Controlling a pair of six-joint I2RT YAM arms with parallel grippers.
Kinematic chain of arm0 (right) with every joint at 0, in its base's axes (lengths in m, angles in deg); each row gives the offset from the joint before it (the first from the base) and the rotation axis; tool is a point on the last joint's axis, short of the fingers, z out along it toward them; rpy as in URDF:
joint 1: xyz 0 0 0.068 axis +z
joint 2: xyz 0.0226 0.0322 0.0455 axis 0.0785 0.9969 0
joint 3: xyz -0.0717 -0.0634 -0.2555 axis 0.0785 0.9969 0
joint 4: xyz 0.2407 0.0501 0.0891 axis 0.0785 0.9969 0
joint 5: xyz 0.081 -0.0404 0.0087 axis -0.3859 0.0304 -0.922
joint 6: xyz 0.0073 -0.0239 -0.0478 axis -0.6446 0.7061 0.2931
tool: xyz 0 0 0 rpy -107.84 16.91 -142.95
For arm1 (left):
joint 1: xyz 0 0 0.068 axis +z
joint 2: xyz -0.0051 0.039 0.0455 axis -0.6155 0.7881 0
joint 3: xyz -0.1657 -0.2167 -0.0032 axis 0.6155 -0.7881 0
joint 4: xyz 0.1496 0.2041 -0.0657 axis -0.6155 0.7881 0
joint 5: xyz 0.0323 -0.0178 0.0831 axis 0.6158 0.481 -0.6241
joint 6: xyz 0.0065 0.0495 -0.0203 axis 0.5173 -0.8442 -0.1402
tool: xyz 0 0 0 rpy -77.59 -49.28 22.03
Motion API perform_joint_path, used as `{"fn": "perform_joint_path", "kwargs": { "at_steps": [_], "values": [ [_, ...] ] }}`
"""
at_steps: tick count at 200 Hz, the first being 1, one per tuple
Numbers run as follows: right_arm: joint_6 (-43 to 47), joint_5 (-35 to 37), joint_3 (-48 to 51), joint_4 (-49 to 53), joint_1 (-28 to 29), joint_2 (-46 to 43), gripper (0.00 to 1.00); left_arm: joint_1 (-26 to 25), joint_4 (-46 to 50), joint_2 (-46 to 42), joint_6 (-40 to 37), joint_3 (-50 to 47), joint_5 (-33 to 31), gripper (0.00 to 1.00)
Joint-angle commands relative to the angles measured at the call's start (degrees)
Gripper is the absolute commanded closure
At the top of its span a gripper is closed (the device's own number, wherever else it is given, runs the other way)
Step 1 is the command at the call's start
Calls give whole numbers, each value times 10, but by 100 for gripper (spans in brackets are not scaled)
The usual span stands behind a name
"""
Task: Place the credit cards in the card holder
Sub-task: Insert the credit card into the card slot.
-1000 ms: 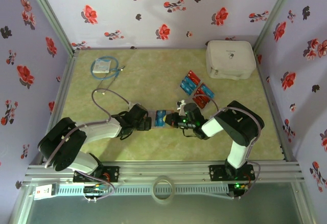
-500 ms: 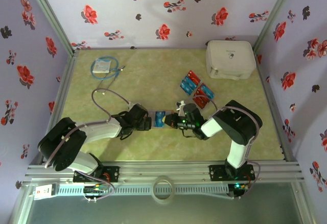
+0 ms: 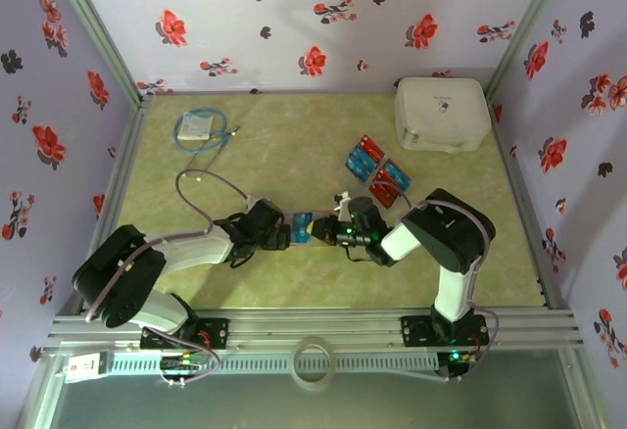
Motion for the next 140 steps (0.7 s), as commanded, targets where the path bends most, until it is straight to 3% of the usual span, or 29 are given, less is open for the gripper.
{"fn": "perform_joint_path", "kwargs": {
  "at_steps": [1,35,102,140],
  "values": [
    [-1,-7,-3,47,7,21,89,-1,31,5,14,-21,-5,0],
    [6,-1,-5,74,6,8,69,1,38,-7,17,-17,-6,0],
    [30,20,-28,175,7,-36,59,22,75,-58,4,10,-2,0],
    [69,37,-62,287,7,-74,53,58,97,-90,-3,5,-2,0]
  ]
}}
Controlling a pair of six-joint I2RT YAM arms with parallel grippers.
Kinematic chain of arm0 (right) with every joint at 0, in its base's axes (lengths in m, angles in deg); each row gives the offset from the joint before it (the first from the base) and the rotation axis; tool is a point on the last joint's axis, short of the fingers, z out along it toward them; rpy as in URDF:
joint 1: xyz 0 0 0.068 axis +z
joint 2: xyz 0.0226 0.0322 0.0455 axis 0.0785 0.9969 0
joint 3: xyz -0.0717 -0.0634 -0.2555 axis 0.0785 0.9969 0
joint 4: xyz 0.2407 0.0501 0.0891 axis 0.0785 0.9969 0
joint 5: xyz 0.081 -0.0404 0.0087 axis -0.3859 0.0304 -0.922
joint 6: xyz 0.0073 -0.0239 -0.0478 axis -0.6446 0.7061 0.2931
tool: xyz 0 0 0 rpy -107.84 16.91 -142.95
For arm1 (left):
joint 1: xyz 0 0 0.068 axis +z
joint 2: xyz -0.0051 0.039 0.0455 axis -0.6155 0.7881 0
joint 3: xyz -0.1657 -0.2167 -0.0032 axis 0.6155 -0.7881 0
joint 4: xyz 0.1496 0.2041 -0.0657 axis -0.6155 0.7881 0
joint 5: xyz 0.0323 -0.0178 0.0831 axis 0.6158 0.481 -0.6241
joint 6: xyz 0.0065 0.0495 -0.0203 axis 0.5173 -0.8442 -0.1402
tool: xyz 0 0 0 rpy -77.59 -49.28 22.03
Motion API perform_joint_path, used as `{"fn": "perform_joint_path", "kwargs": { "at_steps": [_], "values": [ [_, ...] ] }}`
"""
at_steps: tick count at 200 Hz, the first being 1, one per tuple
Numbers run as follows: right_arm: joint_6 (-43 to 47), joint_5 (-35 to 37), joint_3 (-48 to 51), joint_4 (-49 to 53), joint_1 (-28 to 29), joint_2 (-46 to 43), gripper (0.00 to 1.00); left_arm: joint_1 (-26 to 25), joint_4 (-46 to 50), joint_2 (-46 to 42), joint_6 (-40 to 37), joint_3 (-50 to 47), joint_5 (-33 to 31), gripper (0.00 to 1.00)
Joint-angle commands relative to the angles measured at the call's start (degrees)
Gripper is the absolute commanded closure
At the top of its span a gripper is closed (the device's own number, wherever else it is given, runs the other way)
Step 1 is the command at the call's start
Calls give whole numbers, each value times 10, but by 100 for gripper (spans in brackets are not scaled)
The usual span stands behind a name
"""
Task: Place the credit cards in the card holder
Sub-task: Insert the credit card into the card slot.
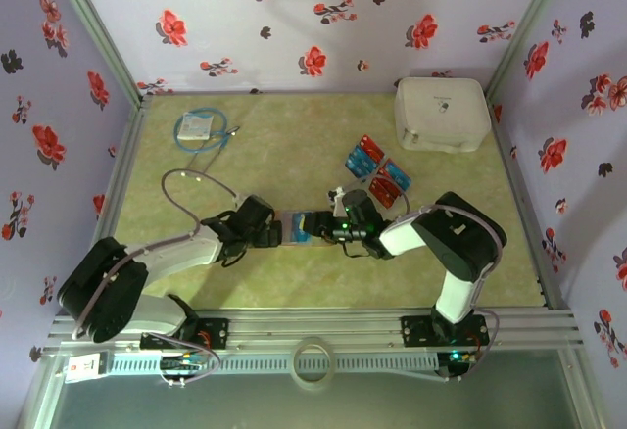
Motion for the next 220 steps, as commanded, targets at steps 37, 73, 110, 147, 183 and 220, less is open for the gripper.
{"fn": "perform_joint_path", "kwargs": {
  "at_steps": [37,73,110,147,183,220],
  "values": [
    [82,62,-54,246,3,-46,51,54,48,-38,-11,-12,-2,0],
    [123,98,-93,339,3,-70,55,61,54,-30,-20,-13,-2,0],
    [171,133,-142,433,3,-75,68,62,54,-5,-27,2,-2,0],
    [197,157,-177,484,3,-61,85,62,53,26,-37,24,8,0],
    [200,145,-198,486,5,-34,97,61,51,49,-44,41,17,0],
    [199,138,-210,480,7,-14,99,60,54,69,-48,55,18,0]
  ]
}}
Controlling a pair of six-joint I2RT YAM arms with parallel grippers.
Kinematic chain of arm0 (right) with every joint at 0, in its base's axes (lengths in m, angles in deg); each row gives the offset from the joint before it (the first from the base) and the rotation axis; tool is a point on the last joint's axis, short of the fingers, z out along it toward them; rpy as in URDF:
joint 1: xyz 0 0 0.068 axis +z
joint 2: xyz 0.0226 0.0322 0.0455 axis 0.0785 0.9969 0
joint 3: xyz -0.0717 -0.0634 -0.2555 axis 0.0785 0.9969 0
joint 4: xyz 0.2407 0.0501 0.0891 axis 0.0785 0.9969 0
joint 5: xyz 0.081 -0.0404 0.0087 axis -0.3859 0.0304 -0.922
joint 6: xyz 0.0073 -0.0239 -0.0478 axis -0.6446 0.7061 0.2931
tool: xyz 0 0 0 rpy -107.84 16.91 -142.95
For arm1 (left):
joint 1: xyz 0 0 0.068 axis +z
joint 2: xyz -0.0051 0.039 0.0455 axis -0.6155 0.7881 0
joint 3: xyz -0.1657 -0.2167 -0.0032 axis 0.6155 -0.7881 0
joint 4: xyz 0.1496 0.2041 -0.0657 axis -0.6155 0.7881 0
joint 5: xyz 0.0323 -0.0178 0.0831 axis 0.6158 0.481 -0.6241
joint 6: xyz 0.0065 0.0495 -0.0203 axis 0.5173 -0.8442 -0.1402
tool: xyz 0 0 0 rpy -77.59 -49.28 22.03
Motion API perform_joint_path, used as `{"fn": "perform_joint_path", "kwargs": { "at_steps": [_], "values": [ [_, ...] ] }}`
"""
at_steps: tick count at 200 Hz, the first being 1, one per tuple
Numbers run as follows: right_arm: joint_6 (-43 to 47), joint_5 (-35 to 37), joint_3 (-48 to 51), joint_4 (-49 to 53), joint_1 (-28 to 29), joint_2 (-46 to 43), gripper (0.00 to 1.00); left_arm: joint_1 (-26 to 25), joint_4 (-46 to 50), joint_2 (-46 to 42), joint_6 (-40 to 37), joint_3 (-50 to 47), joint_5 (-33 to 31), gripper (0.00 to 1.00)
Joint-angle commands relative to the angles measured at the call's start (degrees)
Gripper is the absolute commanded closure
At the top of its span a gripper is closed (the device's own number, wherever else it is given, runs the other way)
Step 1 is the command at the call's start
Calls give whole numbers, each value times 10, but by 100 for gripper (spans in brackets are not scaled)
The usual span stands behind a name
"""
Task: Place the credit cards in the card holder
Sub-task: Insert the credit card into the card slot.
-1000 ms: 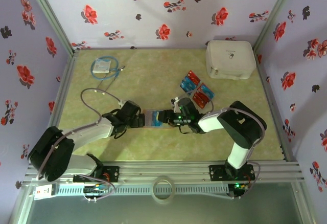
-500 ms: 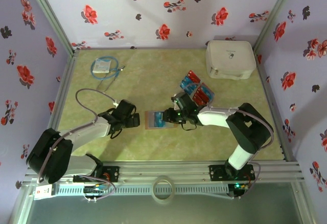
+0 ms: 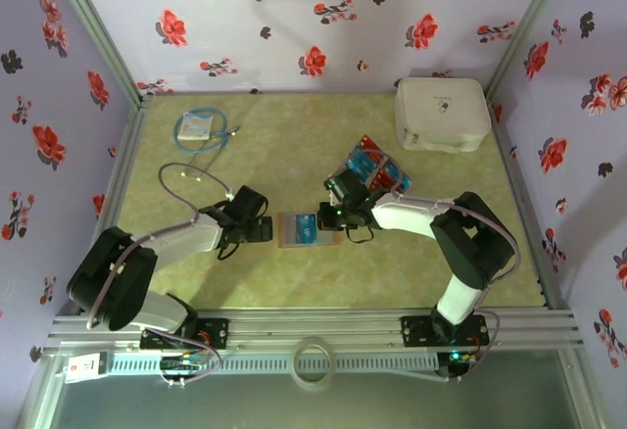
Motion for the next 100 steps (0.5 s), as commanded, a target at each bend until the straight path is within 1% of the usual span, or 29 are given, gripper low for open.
{"fn": "perform_joint_path", "kwargs": {
  "at_steps": [1,100],
  "values": [
    [11,0,-18,13,6,17,99,2,10,16,-15,18,4,0],
    [6,-17,-49,7,21,63,100,-11,27,88,-28,63,5,0]
  ]
}}
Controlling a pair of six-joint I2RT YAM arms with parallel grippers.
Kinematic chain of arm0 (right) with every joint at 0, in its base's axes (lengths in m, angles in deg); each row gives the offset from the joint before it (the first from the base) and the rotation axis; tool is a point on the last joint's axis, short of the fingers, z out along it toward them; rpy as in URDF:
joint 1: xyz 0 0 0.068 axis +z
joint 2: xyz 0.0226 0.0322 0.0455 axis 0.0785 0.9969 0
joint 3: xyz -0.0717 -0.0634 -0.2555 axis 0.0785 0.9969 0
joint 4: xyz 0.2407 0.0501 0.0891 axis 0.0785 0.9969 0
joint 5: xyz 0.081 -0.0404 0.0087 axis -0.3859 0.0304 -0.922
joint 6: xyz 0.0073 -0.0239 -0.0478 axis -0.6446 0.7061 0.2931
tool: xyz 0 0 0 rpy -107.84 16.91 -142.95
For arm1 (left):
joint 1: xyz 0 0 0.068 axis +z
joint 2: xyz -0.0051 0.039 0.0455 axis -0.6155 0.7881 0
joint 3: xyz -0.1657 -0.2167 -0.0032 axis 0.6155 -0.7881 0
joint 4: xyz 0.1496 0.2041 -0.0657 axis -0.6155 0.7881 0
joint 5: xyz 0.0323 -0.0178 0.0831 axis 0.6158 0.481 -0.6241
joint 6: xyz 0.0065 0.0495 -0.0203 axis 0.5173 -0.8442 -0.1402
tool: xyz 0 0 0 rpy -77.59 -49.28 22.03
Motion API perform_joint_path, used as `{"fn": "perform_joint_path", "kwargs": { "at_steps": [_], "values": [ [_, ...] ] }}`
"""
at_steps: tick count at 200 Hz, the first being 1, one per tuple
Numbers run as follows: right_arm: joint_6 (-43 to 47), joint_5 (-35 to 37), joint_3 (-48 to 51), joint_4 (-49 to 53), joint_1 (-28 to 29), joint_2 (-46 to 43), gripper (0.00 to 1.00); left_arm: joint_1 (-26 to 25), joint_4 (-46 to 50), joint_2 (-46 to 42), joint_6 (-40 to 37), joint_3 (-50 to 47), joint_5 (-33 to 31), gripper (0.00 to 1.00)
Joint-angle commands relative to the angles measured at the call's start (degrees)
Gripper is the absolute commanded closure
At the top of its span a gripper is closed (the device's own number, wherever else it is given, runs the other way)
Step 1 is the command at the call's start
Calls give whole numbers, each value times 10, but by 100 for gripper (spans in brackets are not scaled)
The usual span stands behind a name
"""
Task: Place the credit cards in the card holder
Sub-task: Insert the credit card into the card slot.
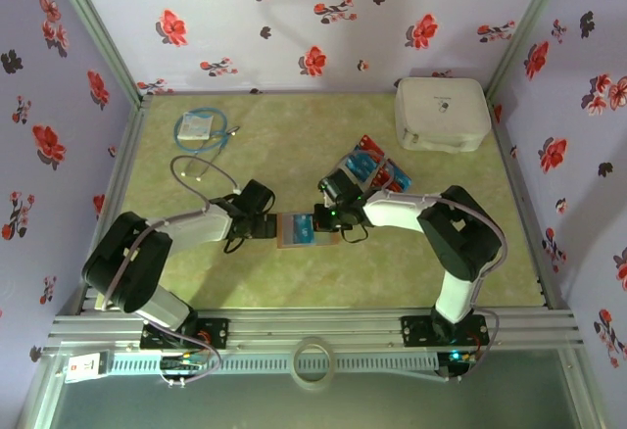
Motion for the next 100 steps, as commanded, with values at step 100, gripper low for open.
{"fn": "perform_joint_path", "kwargs": {
  "at_steps": [100],
  "values": [
    [1,-10,-69,14,47,57,100,-19,3,36,-9,10,7,0]
  ]
}}
